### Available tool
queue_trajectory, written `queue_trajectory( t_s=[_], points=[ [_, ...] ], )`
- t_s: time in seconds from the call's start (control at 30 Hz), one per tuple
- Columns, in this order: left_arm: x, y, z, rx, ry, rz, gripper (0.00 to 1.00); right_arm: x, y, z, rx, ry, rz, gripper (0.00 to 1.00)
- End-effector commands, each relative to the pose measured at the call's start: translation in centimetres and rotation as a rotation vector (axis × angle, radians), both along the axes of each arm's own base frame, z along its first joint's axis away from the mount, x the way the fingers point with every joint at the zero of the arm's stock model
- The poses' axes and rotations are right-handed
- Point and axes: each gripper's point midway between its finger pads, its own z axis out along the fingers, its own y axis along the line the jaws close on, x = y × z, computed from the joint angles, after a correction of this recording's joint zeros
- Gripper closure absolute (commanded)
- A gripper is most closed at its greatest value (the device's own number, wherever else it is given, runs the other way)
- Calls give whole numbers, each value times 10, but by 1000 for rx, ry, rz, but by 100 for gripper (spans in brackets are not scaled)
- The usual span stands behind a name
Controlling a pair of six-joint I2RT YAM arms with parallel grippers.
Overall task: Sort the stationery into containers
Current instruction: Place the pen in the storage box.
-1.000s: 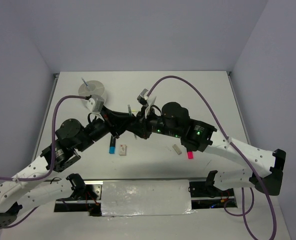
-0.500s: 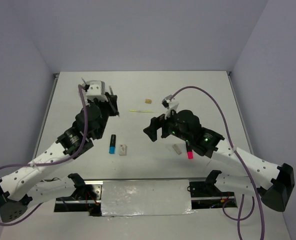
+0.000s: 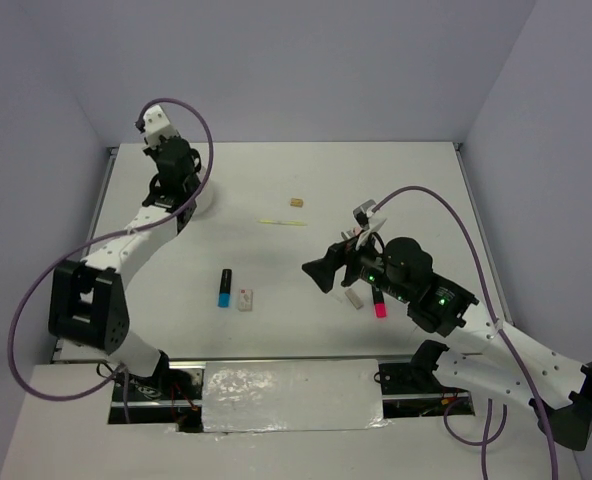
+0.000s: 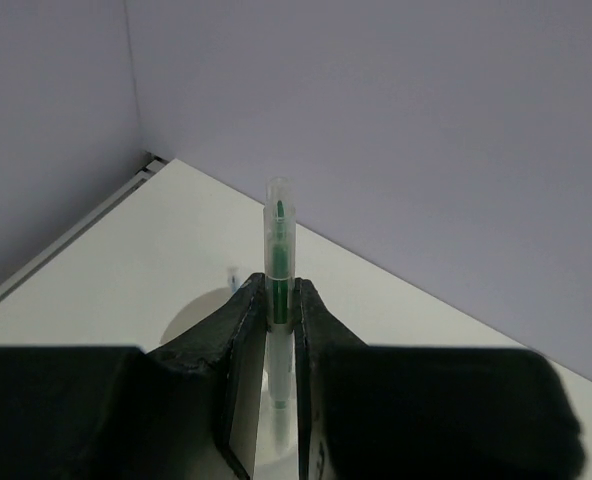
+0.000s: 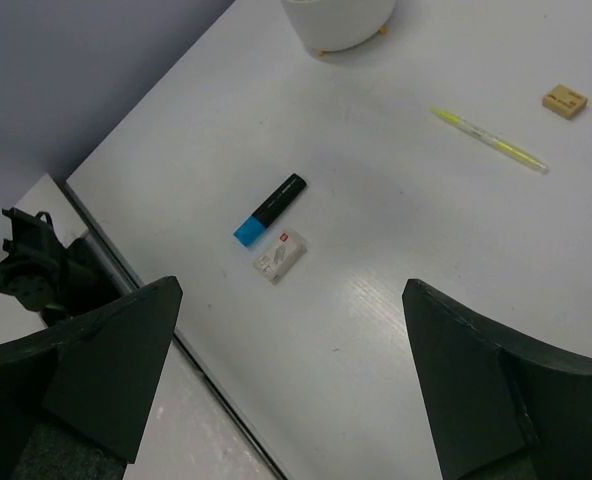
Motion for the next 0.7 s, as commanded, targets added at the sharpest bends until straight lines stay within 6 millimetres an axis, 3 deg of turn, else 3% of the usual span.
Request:
queue_trajectory(
  t_s=[0.0, 0.07, 0.1, 0.17, 0.2, 0.27, 0.4, 0.67],
  points=[
    [29, 15, 27, 31, -120, 44, 100, -1, 1, 12, 40, -20, 7, 0],
    [39, 19, 23, 45, -122, 52, 100, -1, 2, 18, 49, -24, 15, 0],
    [48, 21, 9, 52, -99, 57, 100, -2, 3, 20, 52, -25, 25, 0],
    [57, 24, 9, 58, -108, 66, 99, -3, 7, 25, 64, -28, 41, 0],
    [63, 25, -4, 67, -80, 74, 98, -4, 8, 27, 69, -29, 49, 0],
    [70, 24, -9, 72, -81, 75, 97, -4, 9, 32, 78, -38, 52, 0],
    [79, 24, -39, 82, -44, 75, 93, -5, 9, 41, 88, -61, 60, 0],
    [67, 35, -79, 65, -19, 124, 84, 0, 5, 44, 51, -95, 45, 0]
  ],
)
